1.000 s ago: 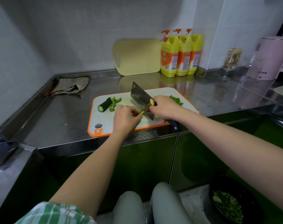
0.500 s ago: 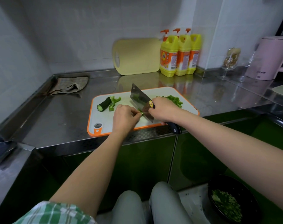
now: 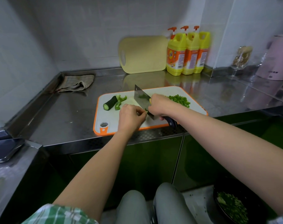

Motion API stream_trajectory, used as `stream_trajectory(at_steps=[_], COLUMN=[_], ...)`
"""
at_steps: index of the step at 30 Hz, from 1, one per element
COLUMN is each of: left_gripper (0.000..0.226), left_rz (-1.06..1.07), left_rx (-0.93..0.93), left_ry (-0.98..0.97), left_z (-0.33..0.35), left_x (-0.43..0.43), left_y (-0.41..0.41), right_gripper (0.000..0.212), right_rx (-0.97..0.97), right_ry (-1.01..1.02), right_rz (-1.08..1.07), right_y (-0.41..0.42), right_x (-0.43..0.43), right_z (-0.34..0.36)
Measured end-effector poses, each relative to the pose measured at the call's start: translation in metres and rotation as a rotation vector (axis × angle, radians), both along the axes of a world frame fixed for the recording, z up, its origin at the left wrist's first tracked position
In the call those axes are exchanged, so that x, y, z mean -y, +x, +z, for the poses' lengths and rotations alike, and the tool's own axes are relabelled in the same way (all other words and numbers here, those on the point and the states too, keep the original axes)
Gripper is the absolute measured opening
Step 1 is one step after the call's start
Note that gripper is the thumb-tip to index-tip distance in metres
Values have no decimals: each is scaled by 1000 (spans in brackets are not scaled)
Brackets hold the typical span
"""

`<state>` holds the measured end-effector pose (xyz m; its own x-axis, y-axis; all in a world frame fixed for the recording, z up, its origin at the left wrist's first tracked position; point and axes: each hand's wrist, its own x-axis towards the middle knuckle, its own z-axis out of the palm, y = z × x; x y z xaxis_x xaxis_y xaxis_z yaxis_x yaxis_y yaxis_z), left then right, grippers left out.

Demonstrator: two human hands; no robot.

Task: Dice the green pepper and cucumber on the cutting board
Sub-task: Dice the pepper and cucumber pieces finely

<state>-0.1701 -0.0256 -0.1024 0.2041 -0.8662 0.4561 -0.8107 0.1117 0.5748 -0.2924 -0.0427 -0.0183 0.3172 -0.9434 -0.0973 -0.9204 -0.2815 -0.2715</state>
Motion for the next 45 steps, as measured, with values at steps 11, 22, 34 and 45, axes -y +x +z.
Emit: stream_trajectory(at_steps=[11, 22, 34, 45], left_gripper=[12, 13, 12, 11], left_rz=[33, 21, -5, -9], left_rx=[-39, -22, 18, 44], left_ry=[17, 11, -33, -47], left_z=[3, 2, 0, -3], left_x=[0, -1, 0, 2], left_y=[0, -1, 0, 1], right_gripper=[11, 18, 23, 20], right_rx=[328, 178, 123, 104], right_ry=[-38, -80, -98, 16], right_rz=[-35, 27, 5, -20], right_y=[-25, -27, -18, 2], right_x=[6, -10, -8, -1], right_z=[-13, -7, -11, -2])
